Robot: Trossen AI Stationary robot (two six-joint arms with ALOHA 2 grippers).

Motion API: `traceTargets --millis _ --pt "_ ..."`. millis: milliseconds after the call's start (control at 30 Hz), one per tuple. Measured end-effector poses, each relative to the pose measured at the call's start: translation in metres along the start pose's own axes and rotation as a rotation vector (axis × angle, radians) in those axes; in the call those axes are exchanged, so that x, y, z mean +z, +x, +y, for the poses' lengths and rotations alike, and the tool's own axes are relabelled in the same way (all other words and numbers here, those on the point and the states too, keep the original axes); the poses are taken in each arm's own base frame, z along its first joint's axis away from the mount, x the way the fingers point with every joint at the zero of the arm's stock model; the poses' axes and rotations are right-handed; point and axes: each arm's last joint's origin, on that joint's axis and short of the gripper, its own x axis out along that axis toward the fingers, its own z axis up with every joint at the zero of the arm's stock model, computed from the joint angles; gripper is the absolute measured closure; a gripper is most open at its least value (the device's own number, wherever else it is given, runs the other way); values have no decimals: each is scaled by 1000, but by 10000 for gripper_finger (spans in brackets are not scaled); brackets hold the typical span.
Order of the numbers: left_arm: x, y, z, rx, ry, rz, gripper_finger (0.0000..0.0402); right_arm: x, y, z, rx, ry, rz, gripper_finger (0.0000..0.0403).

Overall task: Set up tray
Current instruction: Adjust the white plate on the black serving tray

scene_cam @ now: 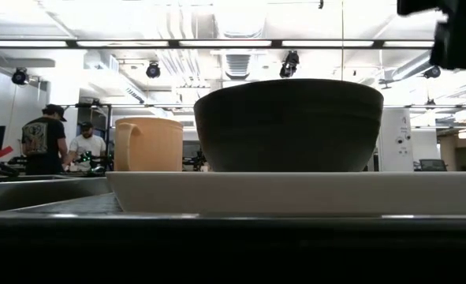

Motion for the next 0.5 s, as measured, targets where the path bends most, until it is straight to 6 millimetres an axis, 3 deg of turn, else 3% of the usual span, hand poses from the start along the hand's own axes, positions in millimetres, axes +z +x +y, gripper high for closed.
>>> traceTargets --millis 200,500 --pt "-7 -24 15 -4 -31 -58 352 -13 34 -4 -32 -36 118 335" --pt "-7 -27 18 50 11 -70 352 -19 75 5 -65 -148 265 335"
